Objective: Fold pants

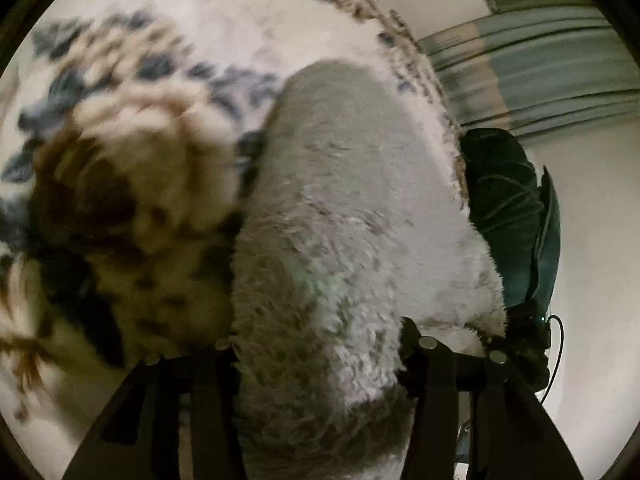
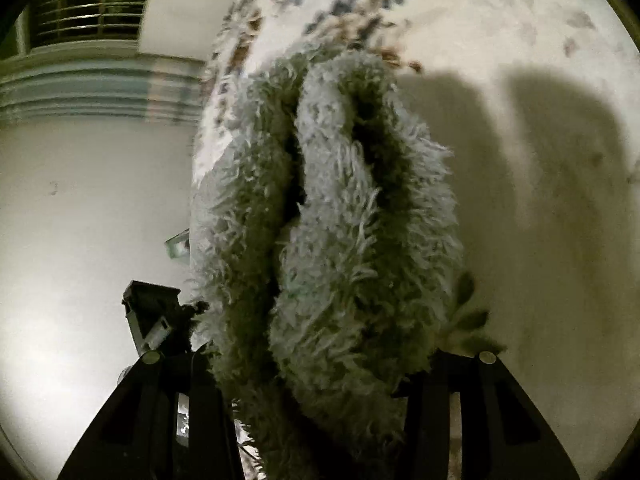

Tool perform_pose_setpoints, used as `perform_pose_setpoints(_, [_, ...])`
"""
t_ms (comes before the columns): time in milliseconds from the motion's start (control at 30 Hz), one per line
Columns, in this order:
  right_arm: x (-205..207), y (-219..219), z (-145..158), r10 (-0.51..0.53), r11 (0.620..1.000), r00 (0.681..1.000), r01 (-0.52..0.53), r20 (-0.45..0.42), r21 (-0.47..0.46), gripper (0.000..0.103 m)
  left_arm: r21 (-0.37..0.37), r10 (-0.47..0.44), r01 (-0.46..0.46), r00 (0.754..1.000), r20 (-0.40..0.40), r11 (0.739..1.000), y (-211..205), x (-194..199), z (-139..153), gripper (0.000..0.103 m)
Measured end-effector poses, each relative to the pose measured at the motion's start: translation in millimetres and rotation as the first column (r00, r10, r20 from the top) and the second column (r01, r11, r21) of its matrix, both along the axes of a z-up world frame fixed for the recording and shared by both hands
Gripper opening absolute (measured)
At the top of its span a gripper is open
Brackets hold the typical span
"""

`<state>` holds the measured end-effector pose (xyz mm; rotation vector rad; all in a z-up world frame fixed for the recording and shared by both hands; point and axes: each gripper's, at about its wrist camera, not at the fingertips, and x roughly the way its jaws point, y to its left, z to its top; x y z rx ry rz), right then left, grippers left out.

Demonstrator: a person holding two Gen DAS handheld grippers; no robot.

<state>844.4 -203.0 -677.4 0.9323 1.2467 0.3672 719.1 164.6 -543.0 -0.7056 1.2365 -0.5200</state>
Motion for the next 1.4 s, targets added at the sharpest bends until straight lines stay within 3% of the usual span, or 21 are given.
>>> perform_pose_setpoints(67, [2,-2,-4,0.004,0.999,1.000,-0.005,-0.012,-0.033,0.053,0.002,-0.017,0.017,1.000,-0.005,1.000,2,-3,1,0.054])
perform_pose_setpoints(167, [-2,1,4,-0.002,0.990,1.000,-0.002,-0.030,-0.142,0.064,0.073,-0.040,0.040,0.999,-0.001,0.997,-6,0,14,0.055])
perform_pose_setpoints(267, [-10,11,33,-0.030,0.947,0.999,0.024,-0.015,-0.320,0.076,0.226,-0.062,0.055,0.998,0.027,0.973,-23,-5,40,0.058])
perform_pose_setpoints(300, [-16,16,46,-0.033,0.918,0.999,0.030,-0.002,-0.395,0.077,0.300,-0.072,0.058,0.997,0.037,0.952,-29,-7,46,0.061])
perform_pose_setpoints(367, [-29,27,71,-0.044,0.855,0.999,0.046,0.016,-0.517,0.099,0.465,-0.091,0.048,0.993,0.070,0.884,-42,-15,66,0.073])
perform_pose_setpoints(433, [-49,39,100,-0.047,0.787,0.997,0.070,0.053,-0.613,0.103,0.584,-0.109,0.024,0.988,0.111,0.811,-52,-30,84,0.078])
perform_pose_setpoints(500, [-75,49,129,-0.045,0.712,0.995,0.093,0.088,-0.696,0.103,0.648,-0.123,0.002,0.982,0.142,0.761,-59,-51,103,0.084])
perform_pose_setpoints(600, [-136,44,178,-0.044,0.648,0.991,0.124,0.126,-0.751,0.103,0.709,-0.134,-0.028,0.976,0.172,0.704,-65,-87,131,0.092])
perform_pose_setpoints(667, [-169,43,211,-0.054,0.620,0.987,0.154,0.154,-0.769,0.103,0.728,-0.134,-0.063,0.968,0.210,0.683,-68,-106,153,0.093])
perform_pose_setpoints(833, [-258,45,300,-0.049,0.583,0.973,0.211,0.225,-0.785,0.103,0.716,-0.113,-0.128,0.954,0.279,0.686,-82,-149,215,0.093])
perform_pose_setpoints(867, [-274,45,316,-0.047,0.584,0.971,0.219,0.236,-0.782,0.103,0.706,-0.113,-0.137,0.948,0.296,0.695,-85,-165,233,0.093])
perform_pose_setpoints(1067, [-380,43,419,-0.032,0.582,0.945,0.283,0.326,-0.763,0.103,0.693,-0.106,-0.217,0.914,0.391,0.687,-104,-250,323,0.093])
perform_pose_setpoints(1233, [-471,46,500,0.010,0.568,0.912,0.333,0.410,-0.753,0.103,0.691,-0.125,-0.254,0.885,0.448,0.677,-117,-324,383,0.093])
perform_pose_setpoints(1400, [-563,45,568,0.038,0.580,0.881,0.365,0.472,-0.728,0.103,0.661,-0.104,-0.299,0.861,0.498,0.689,-121,-398,437,0.093])
